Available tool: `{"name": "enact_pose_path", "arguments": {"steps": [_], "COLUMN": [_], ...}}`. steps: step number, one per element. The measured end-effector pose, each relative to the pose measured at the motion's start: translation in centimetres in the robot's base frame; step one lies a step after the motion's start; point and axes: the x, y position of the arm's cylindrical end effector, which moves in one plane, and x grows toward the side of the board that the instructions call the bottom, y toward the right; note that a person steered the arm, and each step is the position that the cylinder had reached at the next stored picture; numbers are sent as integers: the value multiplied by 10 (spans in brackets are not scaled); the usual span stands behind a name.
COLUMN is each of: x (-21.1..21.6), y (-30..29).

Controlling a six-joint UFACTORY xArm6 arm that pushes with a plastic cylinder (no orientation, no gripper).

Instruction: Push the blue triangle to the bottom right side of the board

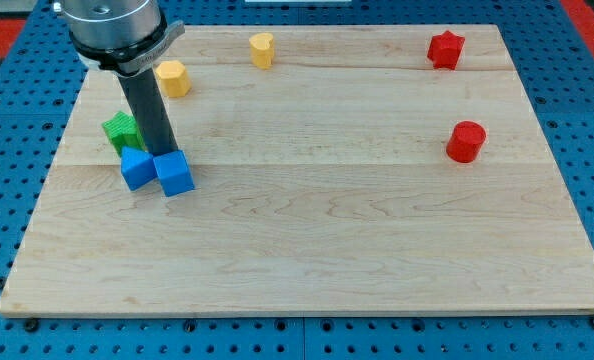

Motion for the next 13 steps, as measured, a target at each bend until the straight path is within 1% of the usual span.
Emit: {"name": "enact_pose_path", "arguments": {"steps": [1,2,3,4,5,7,8,9,10,11,12,13], "x": [0,0,6,16,25,27,27,39,43,53,42,53], "y": [-9,-36,-48,-81,-71,45,1,-15,78,145,66,19]}}
